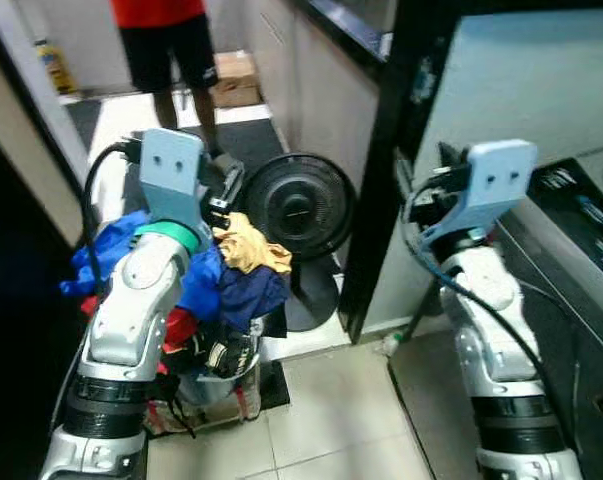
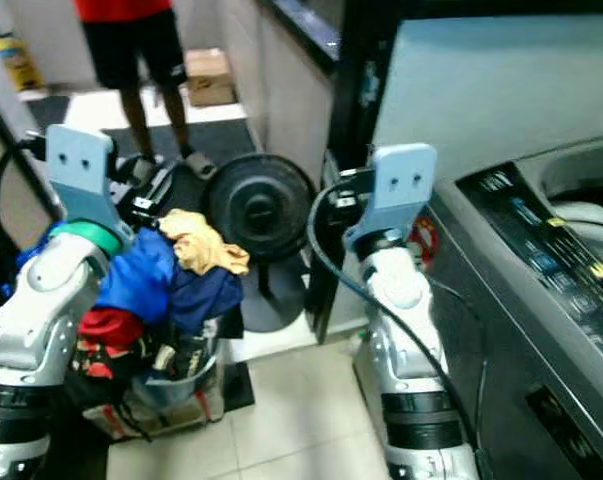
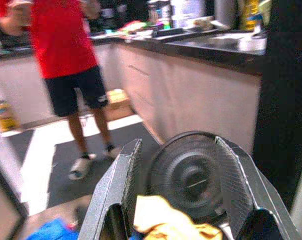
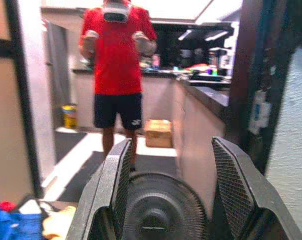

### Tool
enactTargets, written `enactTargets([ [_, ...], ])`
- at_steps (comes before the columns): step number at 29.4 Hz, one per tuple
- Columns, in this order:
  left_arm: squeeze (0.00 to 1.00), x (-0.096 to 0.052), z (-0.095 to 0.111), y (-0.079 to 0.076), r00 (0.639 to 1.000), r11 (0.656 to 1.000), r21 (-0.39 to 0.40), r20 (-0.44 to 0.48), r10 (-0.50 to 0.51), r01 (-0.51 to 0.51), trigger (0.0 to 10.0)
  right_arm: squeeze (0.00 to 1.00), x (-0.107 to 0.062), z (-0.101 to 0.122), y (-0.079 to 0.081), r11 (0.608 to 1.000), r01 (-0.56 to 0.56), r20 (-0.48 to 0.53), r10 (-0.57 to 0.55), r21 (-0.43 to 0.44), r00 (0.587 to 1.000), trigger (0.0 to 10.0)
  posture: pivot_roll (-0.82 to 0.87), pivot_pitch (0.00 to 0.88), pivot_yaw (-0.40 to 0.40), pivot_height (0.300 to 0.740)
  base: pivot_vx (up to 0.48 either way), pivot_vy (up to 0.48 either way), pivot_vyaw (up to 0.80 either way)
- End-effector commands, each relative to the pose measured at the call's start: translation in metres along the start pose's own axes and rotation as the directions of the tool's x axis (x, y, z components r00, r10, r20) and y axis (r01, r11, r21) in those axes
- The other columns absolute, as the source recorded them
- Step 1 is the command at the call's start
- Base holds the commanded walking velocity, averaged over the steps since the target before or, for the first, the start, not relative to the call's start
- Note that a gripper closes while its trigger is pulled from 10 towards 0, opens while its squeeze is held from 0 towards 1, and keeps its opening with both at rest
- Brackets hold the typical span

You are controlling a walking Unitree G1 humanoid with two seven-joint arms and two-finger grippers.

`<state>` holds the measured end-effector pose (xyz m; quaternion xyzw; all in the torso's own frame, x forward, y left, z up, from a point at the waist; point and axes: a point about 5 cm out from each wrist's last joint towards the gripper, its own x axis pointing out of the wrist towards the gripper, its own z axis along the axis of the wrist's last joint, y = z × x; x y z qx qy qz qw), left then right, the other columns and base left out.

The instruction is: Clothes washing

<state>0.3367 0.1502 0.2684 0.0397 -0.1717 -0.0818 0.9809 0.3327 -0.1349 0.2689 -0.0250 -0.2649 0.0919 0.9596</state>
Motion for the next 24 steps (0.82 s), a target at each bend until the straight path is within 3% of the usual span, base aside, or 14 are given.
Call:
enactTargets([
  [1,0.0,-0.0011,-0.0052,-0.0017,1.0,1.0,0.004,-0.018,-0.006,0.006,10.0,0.0,-0.0029,-0.0037,-0.0029,1.0,0.014,-0.012,-0.014,0.003,1.0,10.0,0.03,0.041,0.048,0.74,0.0,0.0,0.79],
  [15,0.0,-0.0008,-0.0046,-0.0002,1.0,1.0,0.02,-0.006,0.0,0.0,10.0,0.0,-0.0032,-0.0032,-0.0029,1.0,0.021,-0.003,-0.021,0.015,1.0,10.0,0.03,0.041,0.049,0.74,0.0,0.0,0.79],
  [24,0.0,0.0001,-0.0052,-0.0006,1.0,1.0,0.03,-0.006,-0.002,0.002,10.0,0.0,-0.0035,0.002,-0.0033,0.998,0.047,0.034,-0.048,0.046,0.998,10.0,0.03,0.043,0.053,0.74,0.451,0.0,0.0],
])
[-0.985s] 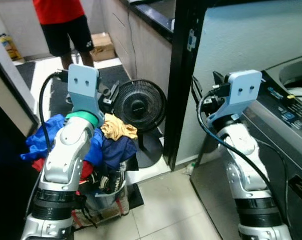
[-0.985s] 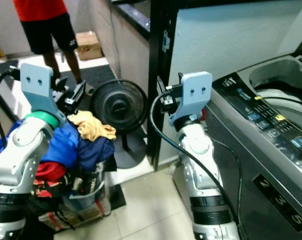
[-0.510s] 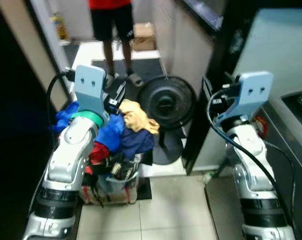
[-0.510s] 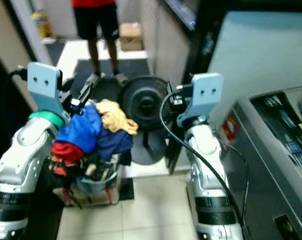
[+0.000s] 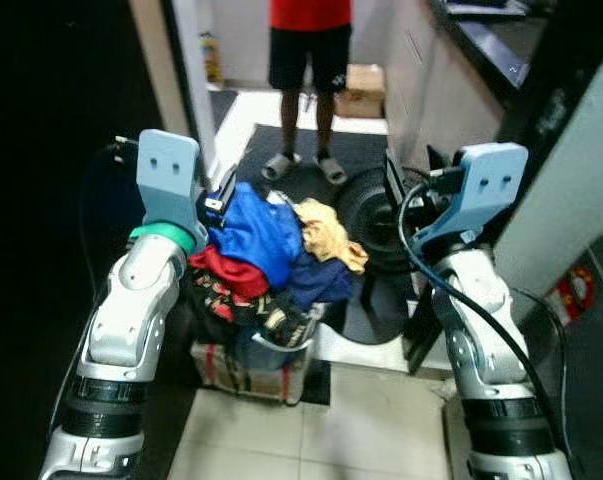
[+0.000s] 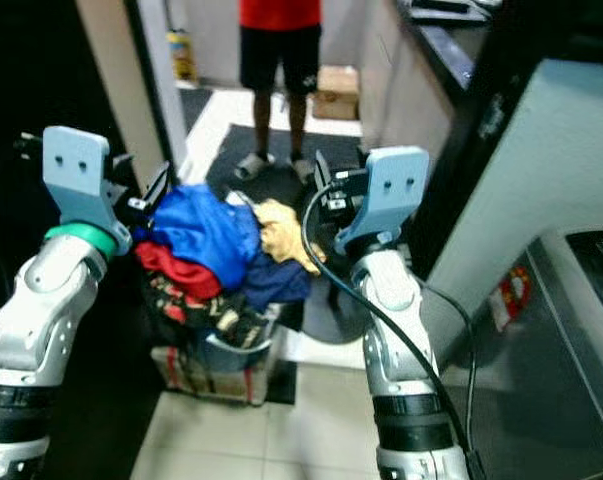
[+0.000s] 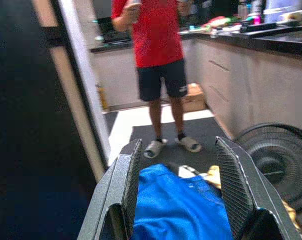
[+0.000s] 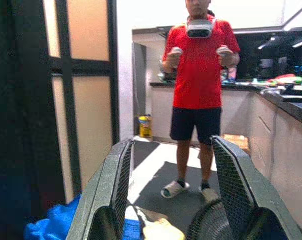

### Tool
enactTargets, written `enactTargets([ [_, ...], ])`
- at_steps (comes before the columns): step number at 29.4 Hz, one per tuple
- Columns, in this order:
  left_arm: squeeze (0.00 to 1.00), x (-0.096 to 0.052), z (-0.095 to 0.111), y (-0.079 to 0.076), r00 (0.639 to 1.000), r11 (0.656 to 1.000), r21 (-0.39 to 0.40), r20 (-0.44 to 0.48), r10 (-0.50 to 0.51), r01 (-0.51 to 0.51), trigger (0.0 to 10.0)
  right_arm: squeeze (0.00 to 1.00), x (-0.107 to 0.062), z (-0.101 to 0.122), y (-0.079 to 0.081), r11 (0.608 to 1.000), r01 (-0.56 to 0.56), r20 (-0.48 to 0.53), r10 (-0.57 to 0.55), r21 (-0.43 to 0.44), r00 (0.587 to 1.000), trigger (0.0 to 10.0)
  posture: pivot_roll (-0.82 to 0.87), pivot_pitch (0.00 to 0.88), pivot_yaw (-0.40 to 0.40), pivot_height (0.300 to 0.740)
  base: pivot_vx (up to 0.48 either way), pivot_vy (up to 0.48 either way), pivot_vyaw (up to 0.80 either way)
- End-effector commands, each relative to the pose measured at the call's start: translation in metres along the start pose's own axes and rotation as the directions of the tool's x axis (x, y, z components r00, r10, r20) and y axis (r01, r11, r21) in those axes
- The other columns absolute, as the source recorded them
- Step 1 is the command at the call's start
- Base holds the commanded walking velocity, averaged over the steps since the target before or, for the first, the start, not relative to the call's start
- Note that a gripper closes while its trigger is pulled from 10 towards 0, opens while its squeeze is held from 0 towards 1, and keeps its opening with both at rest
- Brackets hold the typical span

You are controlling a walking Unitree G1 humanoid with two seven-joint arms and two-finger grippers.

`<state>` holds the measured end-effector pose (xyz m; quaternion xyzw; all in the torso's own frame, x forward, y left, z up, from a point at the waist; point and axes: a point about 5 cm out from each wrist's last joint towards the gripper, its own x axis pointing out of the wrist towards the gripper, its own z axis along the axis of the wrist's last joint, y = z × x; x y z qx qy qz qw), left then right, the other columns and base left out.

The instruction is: Clothes washing

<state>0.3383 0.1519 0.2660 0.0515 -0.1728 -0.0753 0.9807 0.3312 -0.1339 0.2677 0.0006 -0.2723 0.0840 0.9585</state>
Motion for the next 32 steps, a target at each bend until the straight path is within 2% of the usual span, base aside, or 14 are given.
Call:
enactTargets([
  [1,0.0,-0.0004,-0.0022,-0.0023,1.0,1.0,0.004,-0.006,-0.011,0.011,10.0,0.0,-0.0016,0.0025,-0.0045,1.0,0.018,0.017,-0.018,0.002,1.0,10.0,0.03,0.043,0.053,0.74,0.48,0.0,0.0],
  [29,0.0,0.0012,-0.0036,-0.0038,1.0,1.0,0.0,-0.004,-0.015,0.015,10.0,0.0,-0.0019,0.0007,-0.0043,1.0,0.001,0.011,0.0,-0.026,1.0,10.0,0.02,0.036,0.05,0.74,0.48,0.0,0.0],
  [32,0.0,0.0012,-0.0034,-0.004,1.0,1.0,0.001,-0.003,-0.017,0.017,10.0,0.0,-0.0019,0.0,-0.0041,0.999,-0.005,0.007,0.005,-0.048,1.0,10.0,0.02,0.035,0.051,0.74,0.48,0.0,0.76],
])
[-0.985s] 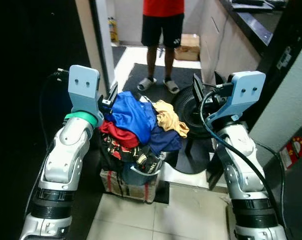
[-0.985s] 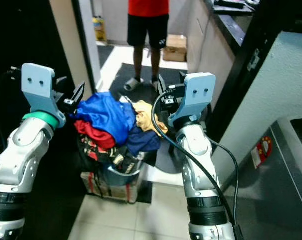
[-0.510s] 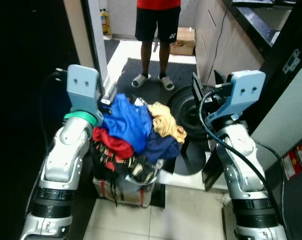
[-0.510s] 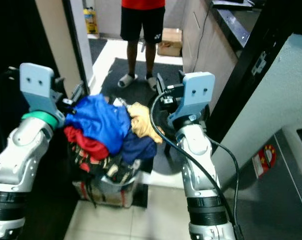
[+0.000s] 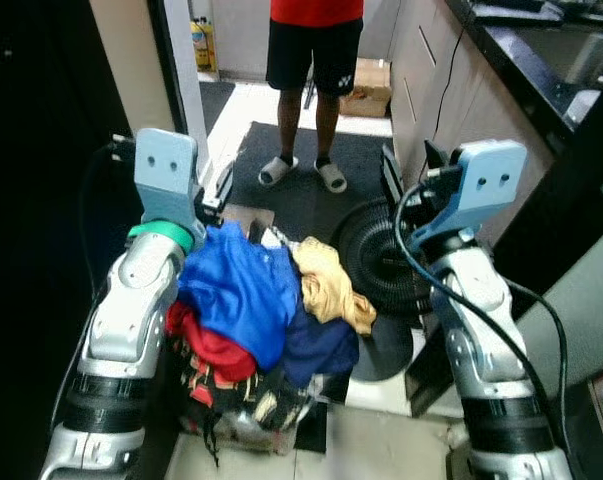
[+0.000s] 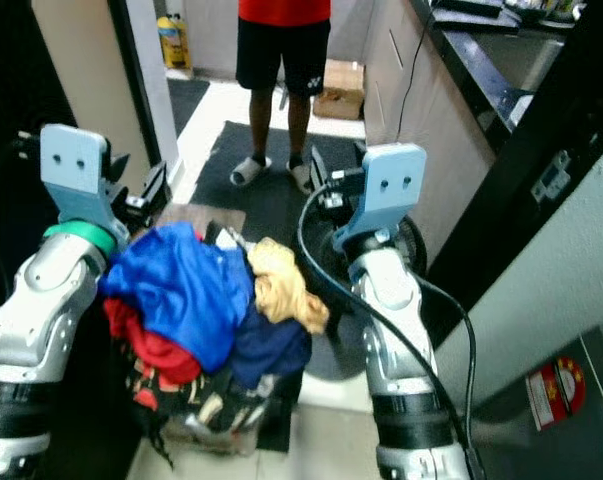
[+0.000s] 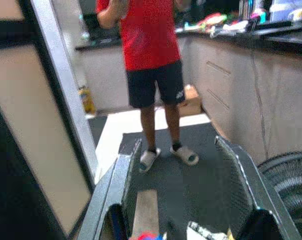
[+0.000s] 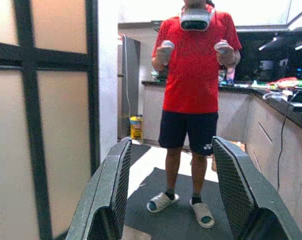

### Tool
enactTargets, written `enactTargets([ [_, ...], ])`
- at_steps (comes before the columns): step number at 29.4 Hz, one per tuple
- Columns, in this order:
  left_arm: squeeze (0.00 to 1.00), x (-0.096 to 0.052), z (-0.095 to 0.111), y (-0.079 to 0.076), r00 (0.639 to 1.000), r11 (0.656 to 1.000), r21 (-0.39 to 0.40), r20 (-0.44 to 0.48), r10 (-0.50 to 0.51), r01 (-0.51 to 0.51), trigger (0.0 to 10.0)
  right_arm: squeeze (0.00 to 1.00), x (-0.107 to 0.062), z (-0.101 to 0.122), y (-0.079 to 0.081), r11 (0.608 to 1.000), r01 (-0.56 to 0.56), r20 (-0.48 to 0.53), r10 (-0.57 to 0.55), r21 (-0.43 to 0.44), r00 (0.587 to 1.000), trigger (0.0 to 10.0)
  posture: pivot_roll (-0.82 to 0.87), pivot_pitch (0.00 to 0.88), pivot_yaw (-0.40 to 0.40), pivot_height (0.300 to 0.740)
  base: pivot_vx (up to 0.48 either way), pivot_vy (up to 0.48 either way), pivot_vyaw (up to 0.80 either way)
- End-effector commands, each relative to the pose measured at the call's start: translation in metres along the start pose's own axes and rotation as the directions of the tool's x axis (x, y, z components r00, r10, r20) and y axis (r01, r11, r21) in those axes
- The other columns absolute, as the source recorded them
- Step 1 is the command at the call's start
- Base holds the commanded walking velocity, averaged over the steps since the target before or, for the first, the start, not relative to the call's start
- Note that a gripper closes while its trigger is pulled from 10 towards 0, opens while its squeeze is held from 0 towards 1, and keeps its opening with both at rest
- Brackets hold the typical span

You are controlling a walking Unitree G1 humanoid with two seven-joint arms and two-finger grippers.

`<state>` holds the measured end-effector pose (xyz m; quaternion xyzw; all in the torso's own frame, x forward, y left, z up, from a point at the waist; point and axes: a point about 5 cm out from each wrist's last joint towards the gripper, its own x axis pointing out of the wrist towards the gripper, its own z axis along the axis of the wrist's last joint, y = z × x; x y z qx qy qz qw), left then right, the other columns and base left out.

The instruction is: Clothes washing

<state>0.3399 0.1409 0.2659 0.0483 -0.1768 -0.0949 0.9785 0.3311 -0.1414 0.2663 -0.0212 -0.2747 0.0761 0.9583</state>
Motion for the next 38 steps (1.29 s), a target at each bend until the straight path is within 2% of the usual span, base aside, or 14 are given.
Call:
enactTargets([
  [1,0.0,-0.002,-0.003,0.006,1.0,1.0,0.014,-0.014,0.02,-0.019,10.0,0.0,0.0,0.001,0.003,1.0,-0.008,0.005,0.008,-0.004,1.0,10.0,0.02,0.037,0.052,0.74,0.48,0.0,0.8],
  [5,0.0,-0.003,-0.004,0.007,1.0,1.0,0.012,-0.015,0.022,-0.022,10.0,0.0,0.0,0.0,0.003,1.0,0.003,0.003,-0.003,0.016,1.0,10.0,0.02,0.04,0.051,0.74,0.446,0.0,0.34],
  [13,0.0,-0.003,-0.004,0.006,1.0,1.0,0.002,-0.019,0.022,-0.022,10.0,0.0,0.0,0.001,0.002,1.0,0.009,0.009,-0.009,0.028,1.0,10.0,0.02,0.042,0.052,0.74,0.0,0.0,0.0],
  [15,0.0,-0.005,-0.009,0.003,0.999,1.0,0.002,-0.044,-0.009,0.01,10.0,0.0,-0.002,0.0,0.002,1.0,0.002,0.006,-0.002,0.031,1.0,10.0,0.03,0.044,0.052,0.74,0.0,0.0,0.0],
  [20,0.0,-0.012,-0.027,-0.006,0.987,0.994,-0.018,-0.119,-0.112,0.11,10.0,0.0,-0.004,-0.003,0.005,0.999,-0.021,-0.006,0.021,0.042,1.0,10.0,0.03,0.045,0.052,0.74,0.0,0.0,0.0],
  [23,0.0,-0.024,-0.049,-0.017,0.961,0.978,-0.082,-0.185,-0.204,0.192,10.0,0.0,-0.008,-0.011,0.01,0.995,-0.063,-0.039,0.066,0.082,0.997,10.0,0.03,0.048,0.054,0.74,0.0,0.0,0.0],
  [24,0.0,-0.024,-0.049,-0.017,0.961,0.978,-0.082,-0.185,-0.204,0.192,10.0,0.0,-0.008,-0.011,0.01,0.995,-0.063,-0.039,0.066,0.082,0.997,10.0,0.03,0.048,0.054,0.74,0.0,0.0,0.0],
  [26,0.0,-0.035,-0.072,-0.023,0.939,0.964,-0.182,-0.253,-0.234,0.192,10.0,0.0,-0.016,-0.024,0.019,0.98,-0.14,-0.096,0.154,0.141,0.983,10.0,0.03,0.061,0.051,0.74,0.0,0.0,0.0],
  [27,0.0,-0.035,-0.072,-0.023,0.939,0.964,-0.182,-0.253,-0.234,0.192,10.0,0.0,-0.016,-0.024,0.019,0.98,-0.14,-0.096,0.154,0.141,0.983,10.0,0.03,0.061,0.051,0.74,0.0,0.0,0.0],
  [28,0.0,-0.039,-0.085,-0.025,0.928,0.963,-0.214,-0.297,-0.226,0.166,10.0,0.0,-0.023,-0.032,0.023,0.97,-0.18,-0.127,0.201,0.162,0.971,10.0,0.03,0.065,0.049,0.74,0.0,0.0,0.0],
  [31,0.0,-0.048,-0.106,-0.03,0.905,0.967,-0.207,-0.367,-0.215,0.145,10.0,0.0,-0.032,-0.047,0.026,0.962,-0.206,-0.179,0.238,0.18,0.955,10.0,0.03,0.068,0.048,0.74,0.0,0.0,0.0],
  [32,0.0,-0.048,-0.106,-0.03,0.905,0.967,-0.207,-0.367,-0.215,0.145,10.0,0.0,-0.032,-0.047,0.026,0.962,-0.206,-0.179,0.238,0.18,0.955,10.0,0.03,0.068,0.048,0.74,0.0,0.0,0.0],
  [35,0.0,-0.061,-0.127,-0.033,0.883,0.982,-0.148,-0.435,-0.175,0.121,10.0,0.0,-0.038,-0.06,0.021,0.97,-0.165,-0.231,0.204,0.176,0.951,10.0,0.03,0.081,0.046,0.74,0.0,0.0,0.0],
  [38,0.0,-0.063,-0.131,-0.032,0.88,0.986,-0.125,-0.448,-0.159,0.114,10.0,0.0,-0.039,-0.063,0.02,0.975,-0.152,-0.243,0.189,0.165,0.951,10.0,0.03,0.088,0.043,0.74,0.0,0.0,0.0],
])
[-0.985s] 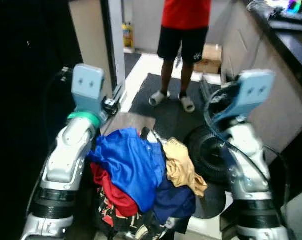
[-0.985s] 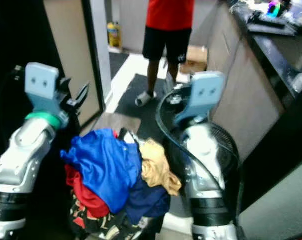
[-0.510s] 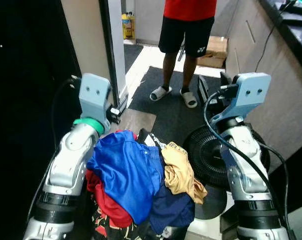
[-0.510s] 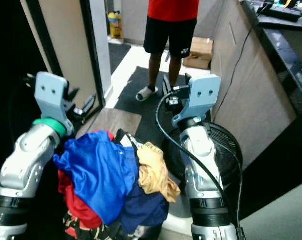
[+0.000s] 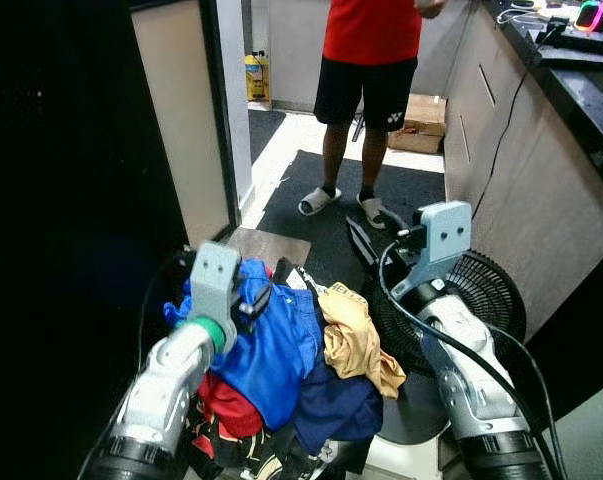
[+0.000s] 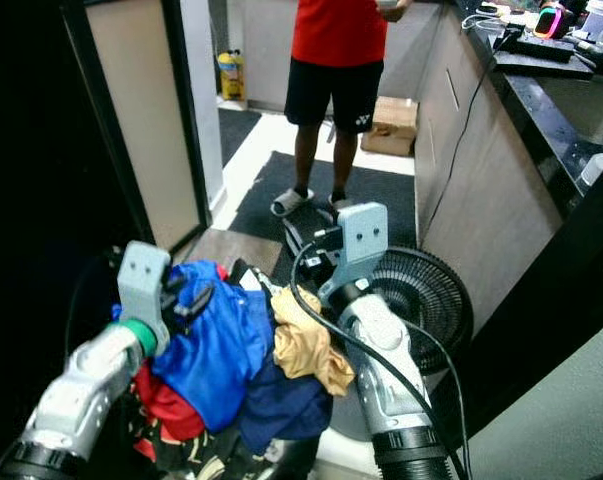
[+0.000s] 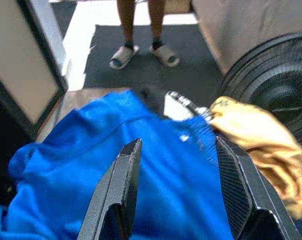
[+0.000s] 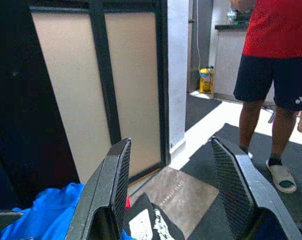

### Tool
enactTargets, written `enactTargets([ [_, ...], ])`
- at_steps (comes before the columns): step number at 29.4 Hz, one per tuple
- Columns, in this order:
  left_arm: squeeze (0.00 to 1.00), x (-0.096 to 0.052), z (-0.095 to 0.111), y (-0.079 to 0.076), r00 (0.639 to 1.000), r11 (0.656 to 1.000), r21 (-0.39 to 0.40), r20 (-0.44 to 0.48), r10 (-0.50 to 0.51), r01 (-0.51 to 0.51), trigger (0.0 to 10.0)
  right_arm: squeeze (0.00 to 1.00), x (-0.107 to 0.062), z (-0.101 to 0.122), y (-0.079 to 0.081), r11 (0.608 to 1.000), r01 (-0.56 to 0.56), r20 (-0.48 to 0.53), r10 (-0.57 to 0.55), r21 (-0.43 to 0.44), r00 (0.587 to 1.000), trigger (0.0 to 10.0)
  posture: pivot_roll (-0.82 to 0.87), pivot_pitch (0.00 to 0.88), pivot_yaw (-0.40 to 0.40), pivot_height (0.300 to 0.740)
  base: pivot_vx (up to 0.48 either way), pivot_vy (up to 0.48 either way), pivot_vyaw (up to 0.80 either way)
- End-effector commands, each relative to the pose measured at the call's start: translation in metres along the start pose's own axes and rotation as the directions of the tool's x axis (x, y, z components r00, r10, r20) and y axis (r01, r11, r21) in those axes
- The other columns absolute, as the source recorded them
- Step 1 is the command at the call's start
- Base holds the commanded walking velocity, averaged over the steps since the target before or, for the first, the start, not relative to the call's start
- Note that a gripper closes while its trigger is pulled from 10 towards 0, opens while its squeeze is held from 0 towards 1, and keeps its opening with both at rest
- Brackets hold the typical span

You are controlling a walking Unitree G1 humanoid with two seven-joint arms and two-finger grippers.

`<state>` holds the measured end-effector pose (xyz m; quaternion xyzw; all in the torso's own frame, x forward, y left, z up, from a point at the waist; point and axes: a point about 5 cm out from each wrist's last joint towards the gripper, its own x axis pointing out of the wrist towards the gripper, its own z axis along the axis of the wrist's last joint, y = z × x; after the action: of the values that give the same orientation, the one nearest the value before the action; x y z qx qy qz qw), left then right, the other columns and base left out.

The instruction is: Clothes washing

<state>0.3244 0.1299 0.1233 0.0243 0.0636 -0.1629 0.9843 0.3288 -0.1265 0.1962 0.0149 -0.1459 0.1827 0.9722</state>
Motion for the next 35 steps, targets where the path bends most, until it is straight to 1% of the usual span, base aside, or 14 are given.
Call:
enactTargets([
  [1,0.0,-0.001,-0.005,0.0,1.0,1.0,0.02,-0.01,0.011,-0.011,10.0,0.0,-0.001,-0.005,-0.002,1.0,0.016,-0.014,-0.016,0.0,1.0,10.0,0.03,0.088,0.043,0.74,0.0,0.0,0.0],
  [3,0.0,0.0,-0.008,0.001,0.999,0.994,0.098,-0.001,0.046,-0.046,10.0,0.0,0.001,-0.014,-0.01,0.993,0.081,-0.037,-0.084,-0.083,0.996,10.0,0.05,0.119,0.035,0.74,0.0,0.0,0.0],
  [6,0.0,0.004,0.003,0.0,0.998,0.983,0.176,0.045,0.044,-0.051,10.0,0.0,0.007,-0.015,-0.015,0.987,0.104,-0.037,-0.109,-0.126,0.993,10.0,0.07,0.148,0.033,0.74,0.0,0.0,0.0],
  [11,0.0,0.007,0.011,0.0,0.998,0.972,0.234,0.064,0.024,-0.038,10.0,0.0,0.011,-0.016,-0.015,0.987,0.086,-0.045,-0.093,-0.133,0.995,10.0,0.08,0.17,0.034,0.74,0.0,0.0,0.0],
  [17,0.0,0.008,0.005,0.001,1.0,0.954,0.301,0.023,0.0,-0.007,10.0,0.0,0.011,-0.028,-0.017,0.985,0.08,-0.091,-0.095,-0.155,0.991,10.0,0.11,0.2,0.04,0.74,0.0,0.0,0.0],
  [21,0.0,0.014,0.007,0.009,0.998,0.945,0.321,0.034,0.048,-0.056,10.0,0.0,0.017,-0.023,-0.011,0.996,0.018,-0.067,-0.024,-0.093,0.997,10.0,0.1,0.221,0.052,0.74,0.0,0.0,0.0],
  [22,0.0,0.015,0.007,0.013,0.997,0.944,0.322,0.033,0.066,-0.073,10.0,0.0,0.021,-0.022,-0.003,0.997,-0.022,-0.054,0.018,-0.077,0.998,10.0,0.1,0.23,0.052,0.74,0.0,0.0,0.0],
  [23,0.0,0.017,0.008,0.021,0.994,0.955,0.278,0.029,0.104,-0.108,10.0,0.0,0.03,-0.023,0.022,0.989,-0.147,-0.046,0.145,-0.025,0.988,10.0,0.09,0.238,0.049,0.74,0.0,0.0,0.0],
  [25,0.0,0.017,0.008,0.021,0.994,0.955,0.278,0.029,0.104,-0.108,10.0,0.0,0.03,-0.023,0.022,0.989,-0.147,-0.046,0.145,-0.025,0.988,10.0,0.09,0.238,0.049,0.74,0.0,0.0,0.0],
  [26,0.0,0.018,0.012,0.024,0.992,0.961,0.247,0.038,0.117,-0.122,10.0,0.0,0.036,-0.034,0.048,0.967,-0.254,-0.085,0.256,0.029,0.963,10.0,0.09,0.239,0.046,0.74,0.0,0.0,0.0],
  [27,0.0,0.018,0.012,0.024,0.992,0.961,0.247,0.038,0.117,-0.122,10.0,0.0,0.036,-0.034,0.048,0.967,-0.254,-0.085,0.256,0.029,0.963,10.0,0.09,0.239,0.046,0.74,0.0,0.0,0.0],
  [29,0.0,0.016,0.014,0.024,0.992,0.967,0.221,0.044,0.121,-0.127,10.0,0.0,0.036,-0.051,0.07,0.954,-0.294,-0.144,0.3,0.065,0.943,10.0,0.12,0.245,0.032,0.74,0.0,0.0,0.0],
  [31,0.0,0.014,0.014,0.023,0.992,0.969,0.21,0.046,0.121,-0.128,10.0,0.0,0.034,-0.06,0.08,0.951,-0.296,-0.176,0.307,0.086,0.935,10.0,0.14,0.248,0.02,0.74,0.0,0.0,0.0],
  [35,0.0,0.006,0.011,0.022,0.991,0.97,0.201,0.046,0.128,-0.135,10.0,0.0,0.028,-0.08,0.094,0.95,-0.288,-0.251,0.311,0.123,0.917,10.0,0.17,0.254,0.003,0.74,0.0,0.0,0.0],
])
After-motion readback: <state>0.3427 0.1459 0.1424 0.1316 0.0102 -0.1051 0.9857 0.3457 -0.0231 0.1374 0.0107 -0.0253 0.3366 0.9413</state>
